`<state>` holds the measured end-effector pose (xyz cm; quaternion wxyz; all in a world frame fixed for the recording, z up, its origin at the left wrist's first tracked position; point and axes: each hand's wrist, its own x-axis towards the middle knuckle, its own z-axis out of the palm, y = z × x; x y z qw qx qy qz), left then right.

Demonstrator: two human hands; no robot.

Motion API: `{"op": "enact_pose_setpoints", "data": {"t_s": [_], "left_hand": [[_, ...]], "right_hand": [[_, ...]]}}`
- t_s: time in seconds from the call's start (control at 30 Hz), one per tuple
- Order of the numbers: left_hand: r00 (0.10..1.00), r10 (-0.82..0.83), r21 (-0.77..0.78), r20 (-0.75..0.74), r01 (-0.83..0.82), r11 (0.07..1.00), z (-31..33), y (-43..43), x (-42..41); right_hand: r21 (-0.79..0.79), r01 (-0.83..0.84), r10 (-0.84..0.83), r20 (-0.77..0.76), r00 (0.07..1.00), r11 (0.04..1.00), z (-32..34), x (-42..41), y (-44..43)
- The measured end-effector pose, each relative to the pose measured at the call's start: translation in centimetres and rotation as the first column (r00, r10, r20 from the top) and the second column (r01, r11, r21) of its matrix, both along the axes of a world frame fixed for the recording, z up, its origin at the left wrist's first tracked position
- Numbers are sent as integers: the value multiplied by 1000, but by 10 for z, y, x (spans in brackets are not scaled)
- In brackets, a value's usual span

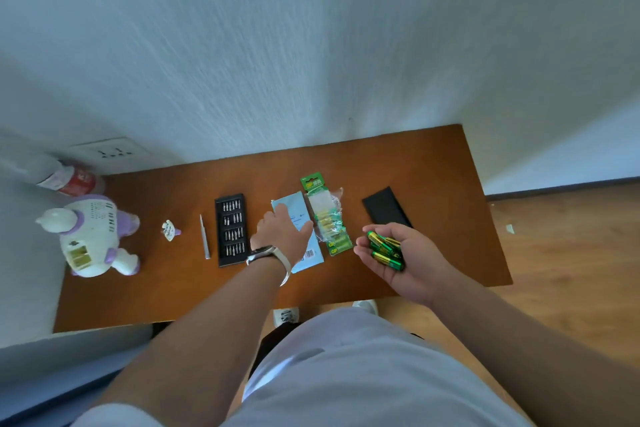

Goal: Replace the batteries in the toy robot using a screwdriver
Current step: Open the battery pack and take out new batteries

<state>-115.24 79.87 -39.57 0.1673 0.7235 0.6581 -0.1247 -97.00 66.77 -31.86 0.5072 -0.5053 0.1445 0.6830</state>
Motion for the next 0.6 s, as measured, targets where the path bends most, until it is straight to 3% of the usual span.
{"op": "enact_pose_setpoints", "data": {"t_s": [0.4,0.6], "left_hand": [[983,141,-92,115,-131,987,1,21,11],[924,170,-49,341,-163,985,25,16,3]], "right_hand": [[-32,54,-54,-8,999,998,-8,6,-3],[-2,36,-36,-5,999,999,-1,-3,10]]}}
